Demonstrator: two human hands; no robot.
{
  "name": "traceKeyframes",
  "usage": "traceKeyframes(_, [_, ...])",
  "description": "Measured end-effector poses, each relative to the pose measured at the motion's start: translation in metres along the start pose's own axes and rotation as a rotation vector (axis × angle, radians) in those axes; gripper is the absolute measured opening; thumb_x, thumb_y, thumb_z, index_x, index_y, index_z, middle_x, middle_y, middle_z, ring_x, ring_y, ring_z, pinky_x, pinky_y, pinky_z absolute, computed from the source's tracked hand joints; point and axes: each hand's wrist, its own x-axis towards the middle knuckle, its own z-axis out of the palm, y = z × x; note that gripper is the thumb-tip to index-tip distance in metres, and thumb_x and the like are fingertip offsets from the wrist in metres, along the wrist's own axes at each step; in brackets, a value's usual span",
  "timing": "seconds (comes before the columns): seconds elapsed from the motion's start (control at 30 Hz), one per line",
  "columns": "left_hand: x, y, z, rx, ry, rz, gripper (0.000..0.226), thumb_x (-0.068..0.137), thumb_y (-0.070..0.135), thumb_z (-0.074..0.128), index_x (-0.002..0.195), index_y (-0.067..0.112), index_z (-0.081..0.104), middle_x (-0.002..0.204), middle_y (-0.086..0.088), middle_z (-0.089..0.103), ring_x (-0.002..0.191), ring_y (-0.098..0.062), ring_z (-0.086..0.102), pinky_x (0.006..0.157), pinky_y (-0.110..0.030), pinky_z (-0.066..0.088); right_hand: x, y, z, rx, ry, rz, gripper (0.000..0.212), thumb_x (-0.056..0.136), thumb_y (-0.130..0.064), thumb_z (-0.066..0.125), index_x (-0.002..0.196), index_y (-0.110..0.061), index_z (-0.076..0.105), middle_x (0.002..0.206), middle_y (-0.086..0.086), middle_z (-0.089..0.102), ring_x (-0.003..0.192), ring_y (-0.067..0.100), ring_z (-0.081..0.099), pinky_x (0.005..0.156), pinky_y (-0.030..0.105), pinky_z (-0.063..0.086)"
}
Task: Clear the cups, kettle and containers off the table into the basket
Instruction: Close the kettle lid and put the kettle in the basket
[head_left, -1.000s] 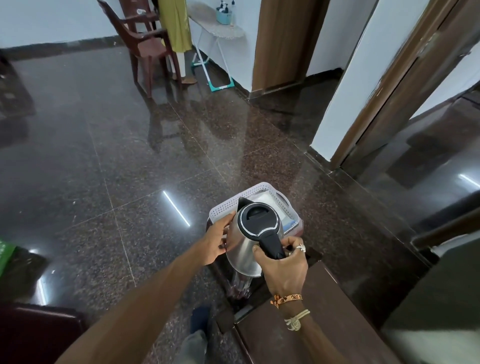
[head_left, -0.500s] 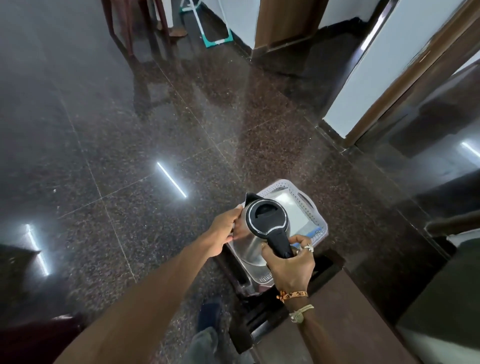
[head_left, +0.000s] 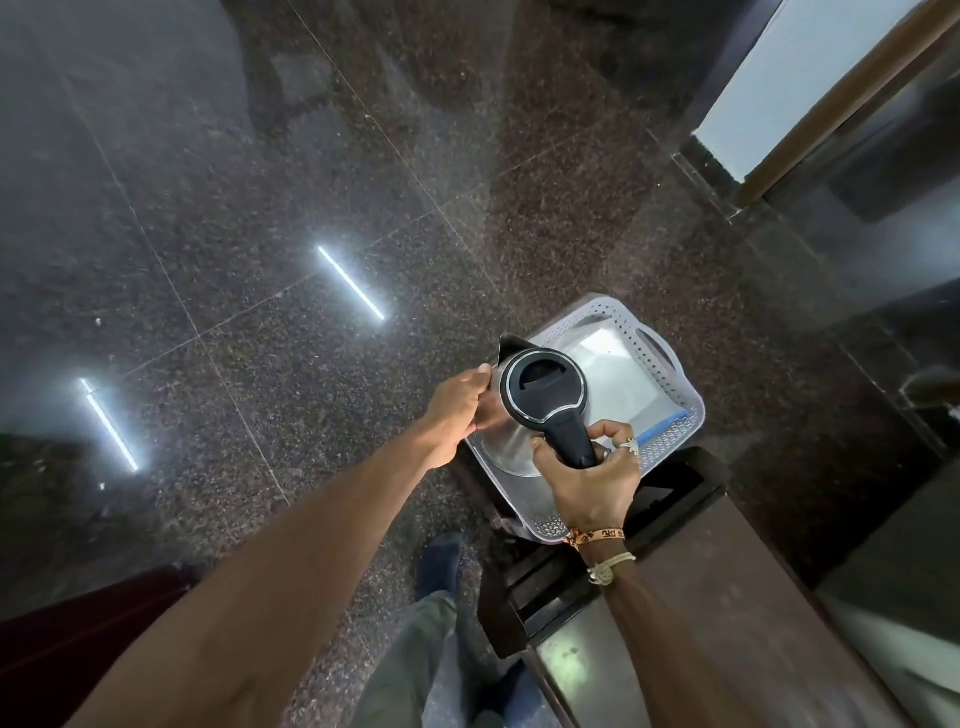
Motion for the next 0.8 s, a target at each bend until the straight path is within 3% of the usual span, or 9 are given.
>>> traceKeyframes(0.13, [0.008, -0.004, 0.0, 0.003, 0.026, -0.003, 0.034, 0.099, 0.042, 0.05, 0.124, 0.024, 0.066, 0.123, -0.002, 0.068, 0.119, -0.023, 0.06, 0.106, -0.047, 0.045, 0.004, 0.008, 0.009, 0.001, -0.013, -0.002, 0.052, 0.057, -0.018, 0.092, 0.088, -0.017, 0.05, 0.053, -0.005, 0.062, 0.043, 0.001, 0.059, 0.048, 0.019, 0.047])
traceKeyframes(0.2, [0.012, -0.008, -0.002, 0.011, 0.029, -0.008, 0.034, 0.1, 0.041, 0.049, 0.125, 0.023, 0.065, 0.122, -0.005, 0.068, 0.117, -0.024, 0.061, 0.105, -0.046, 0.046, 0.005, 0.013, 0.012, -0.003, -0.017, 0.0, 0.053, 0.056, -0.023, 0.092, 0.088, -0.019, 0.05, 0.053, -0.004, 0.063, 0.044, 0.003, 0.06, 0.048, 0.022, 0.048])
traceKeyframes(0.37, [0.016, -0.008, 0.001, 0.003, -0.005, 0.025, 0.023, 0.104, 0.032, 0.045, 0.112, 0.026, 0.066, 0.096, -0.007, 0.065, 0.088, -0.02, 0.056, 0.091, -0.036, 0.049, 0.01, 0.024, 0.013, -0.004, -0.01, -0.013, 0.054, 0.054, -0.031, 0.089, 0.087, -0.021, 0.048, 0.053, -0.004, 0.062, 0.046, 0.011, 0.062, 0.047, 0.029, 0.051])
traceKeyframes(0.47, [0.017, -0.01, 0.002, 0.022, -0.032, 0.045, 0.022, 0.103, 0.034, 0.046, 0.113, 0.028, 0.065, 0.086, -0.004, 0.062, 0.083, -0.019, 0.055, 0.095, -0.038, 0.048, 0.009, 0.03, 0.011, -0.017, -0.012, -0.034, 0.054, 0.056, -0.028, 0.09, 0.087, -0.019, 0.047, 0.052, -0.005, 0.06, 0.045, 0.01, 0.06, 0.047, 0.029, 0.05])
traceKeyframes(0.6, [0.015, -0.014, 0.003, 0.077, -0.033, 0.057, 0.02, 0.103, 0.034, 0.047, 0.109, 0.031, 0.066, 0.104, -0.006, 0.071, 0.096, -0.021, 0.063, 0.101, -0.042, 0.048, 0.006, 0.035, 0.007, -0.044, -0.015, -0.047, 0.055, 0.054, -0.032, 0.089, 0.087, -0.021, 0.046, 0.057, -0.003, 0.06, 0.047, 0.015, 0.061, 0.048, 0.032, 0.052])
traceKeyframes(0.7, [0.013, -0.015, 0.008, 0.086, -0.037, 0.068, 0.02, 0.103, 0.031, 0.046, 0.101, 0.031, 0.066, 0.096, -0.007, 0.066, 0.089, -0.021, 0.057, 0.096, -0.041, 0.049, 0.009, 0.035, 0.002, -0.086, -0.037, -0.014, 0.056, 0.057, -0.029, 0.09, 0.088, -0.021, 0.045, 0.06, -0.006, 0.058, 0.051, 0.018, 0.061, 0.054, 0.038, 0.055])
traceKeyframes(0.8, [0.011, -0.017, 0.013, 0.076, -0.037, 0.089, 0.024, 0.103, 0.034, 0.047, 0.118, 0.027, 0.064, 0.084, -0.002, 0.062, 0.082, -0.018, 0.057, 0.09, -0.04, 0.053, 0.011, 0.033, -0.003, -0.163, -0.086, -0.011, 0.056, 0.056, -0.041, 0.084, 0.09, -0.024, 0.042, 0.064, -0.012, 0.057, 0.063, 0.026, 0.063, 0.068, 0.046, 0.056])
